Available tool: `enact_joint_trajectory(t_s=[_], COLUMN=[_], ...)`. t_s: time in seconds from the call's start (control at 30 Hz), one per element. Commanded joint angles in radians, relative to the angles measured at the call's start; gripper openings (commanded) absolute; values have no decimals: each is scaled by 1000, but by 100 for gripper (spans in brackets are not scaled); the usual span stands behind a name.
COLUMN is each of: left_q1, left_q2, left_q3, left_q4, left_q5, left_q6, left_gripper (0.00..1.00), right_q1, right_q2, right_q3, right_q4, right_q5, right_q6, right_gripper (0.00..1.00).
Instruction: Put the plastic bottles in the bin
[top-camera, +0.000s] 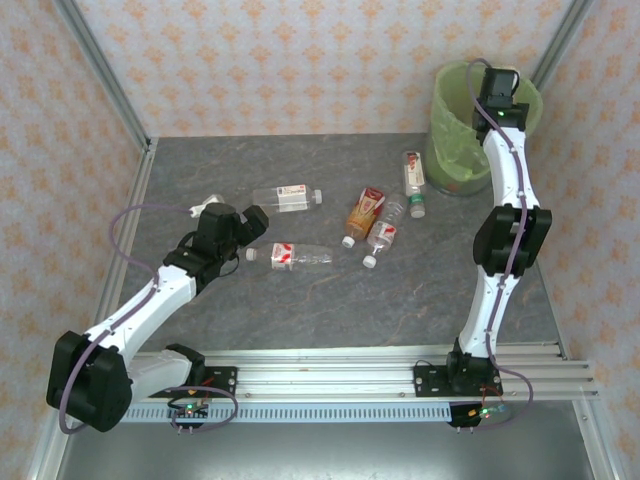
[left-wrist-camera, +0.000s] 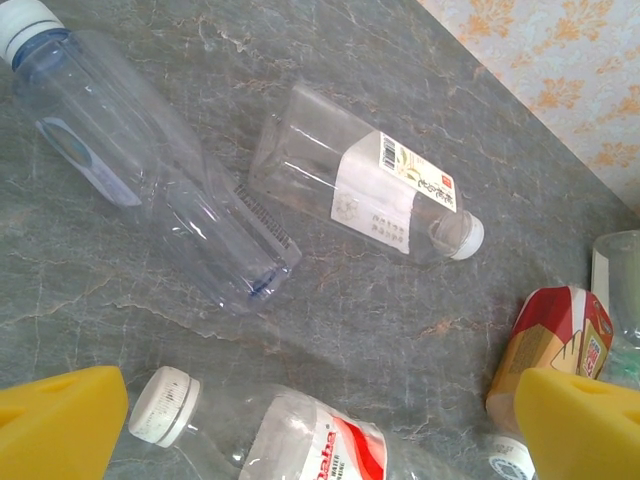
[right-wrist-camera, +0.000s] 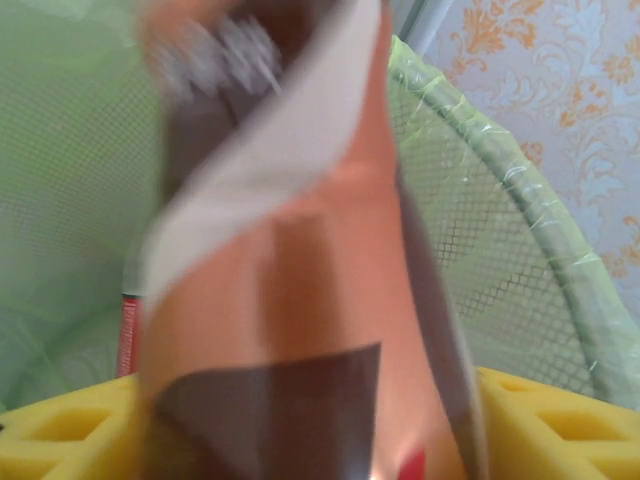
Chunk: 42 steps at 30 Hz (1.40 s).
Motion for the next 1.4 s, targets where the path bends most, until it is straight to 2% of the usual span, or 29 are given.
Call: enact_joint_trajectory(t_s=[0.0, 0.2, 0.43, 0.7, 0.83, 1.1, 1.27, 1.37], left_q1=[6, 5, 5, 6, 4, 5, 6, 5], left_q2=[13, 7, 4, 5, 21, 28, 35, 46], left_q3=[21, 14, 5, -1, 8, 11, 9, 3], left_q4=[-16, -18, -19, -30, -36, -47, -46, -28], left_q5=[-13, -18, -15, -21, -16, -34, -56, -62], left_q6=[-4, -1, -2, 12, 27, 37, 34, 12], left_gripper=[100, 100, 100, 100, 100, 100, 100, 100], right_q1=[-5, -4, -4, -5, -4, -1, 0, -1], right_q2=[9, -9, -63, -249, -314, -491, -490, -499], right_q3=[58, 57, 45, -172, -210, -400, -328, -325], right_q4=[-34, -36, -48, 55, 75, 212, 96, 76], right_q5=[35, 30, -17, -176, -246, -367, -369, -380], right_q6=[24, 51, 79, 113, 146, 186, 185, 248], right_gripper=[75, 81, 84, 91, 100, 99, 99, 99])
